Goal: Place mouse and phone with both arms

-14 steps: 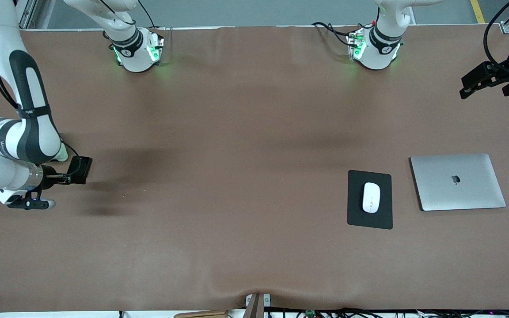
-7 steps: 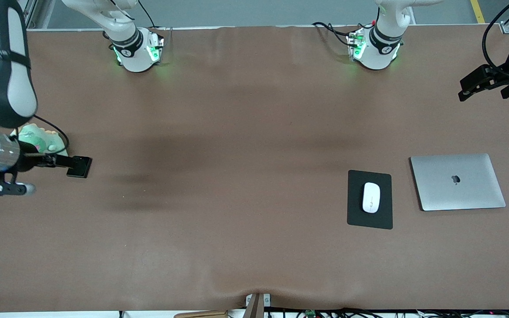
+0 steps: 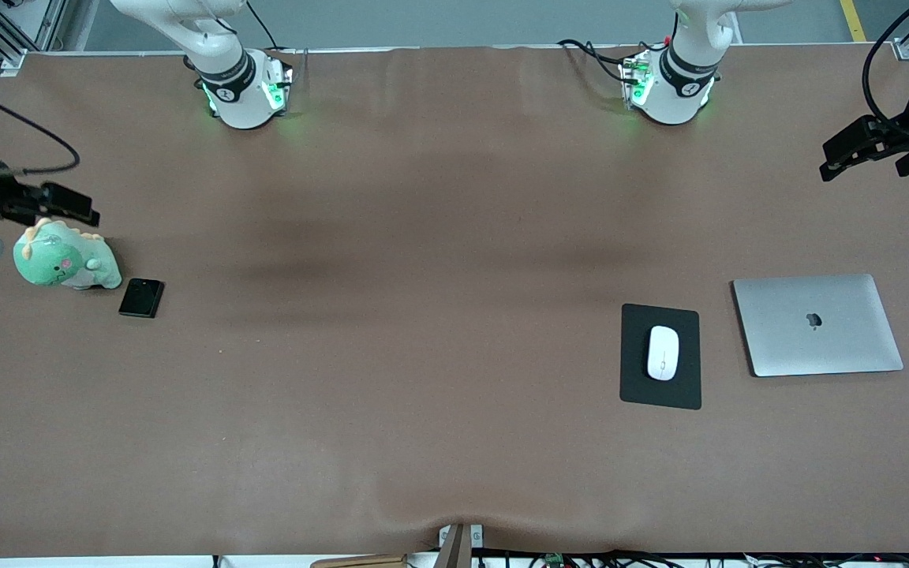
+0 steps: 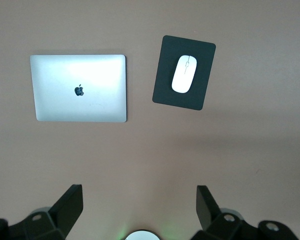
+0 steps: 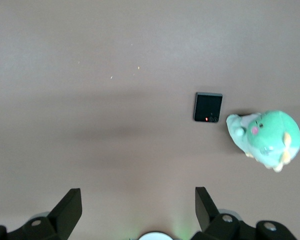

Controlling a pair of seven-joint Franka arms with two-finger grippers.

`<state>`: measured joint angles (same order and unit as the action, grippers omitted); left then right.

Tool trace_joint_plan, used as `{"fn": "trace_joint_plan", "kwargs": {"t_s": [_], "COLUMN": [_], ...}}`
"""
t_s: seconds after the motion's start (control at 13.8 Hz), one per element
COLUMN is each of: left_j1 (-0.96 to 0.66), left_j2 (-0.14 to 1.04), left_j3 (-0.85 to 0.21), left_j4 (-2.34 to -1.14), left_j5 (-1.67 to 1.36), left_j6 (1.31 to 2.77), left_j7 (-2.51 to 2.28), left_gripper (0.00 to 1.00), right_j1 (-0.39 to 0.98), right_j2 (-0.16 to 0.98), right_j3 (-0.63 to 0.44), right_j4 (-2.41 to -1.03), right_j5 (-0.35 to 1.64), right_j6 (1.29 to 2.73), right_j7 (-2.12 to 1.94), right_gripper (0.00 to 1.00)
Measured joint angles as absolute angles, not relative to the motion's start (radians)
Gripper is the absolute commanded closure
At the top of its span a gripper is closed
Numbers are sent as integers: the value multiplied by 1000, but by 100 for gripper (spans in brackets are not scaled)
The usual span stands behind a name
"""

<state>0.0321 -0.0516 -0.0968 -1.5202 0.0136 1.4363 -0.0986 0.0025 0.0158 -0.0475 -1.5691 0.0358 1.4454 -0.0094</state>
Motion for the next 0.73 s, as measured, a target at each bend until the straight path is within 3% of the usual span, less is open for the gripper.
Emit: {"fn": "trace_joint_plan", "kwargs": {"t_s": [0.29,0.73], "left_j1": [32,31], "left_j2": [-52,-52], "left_j3": [-97,-98], "left_j4": [-1519,-1517], "left_j5": [14,14], "left_j6": [1436,1436], "left_j7": [-99,-99], "left_gripper": [0,0], "right_j1": [-19,-25], "right_j2": [-38,-38], "right_j3": [-49,-49], "right_j4": [-1544,-1539], "right_j5": [38,38], "right_j6": [1362,1362], "right_j7": [1,9], "right_gripper": [0,0]}}
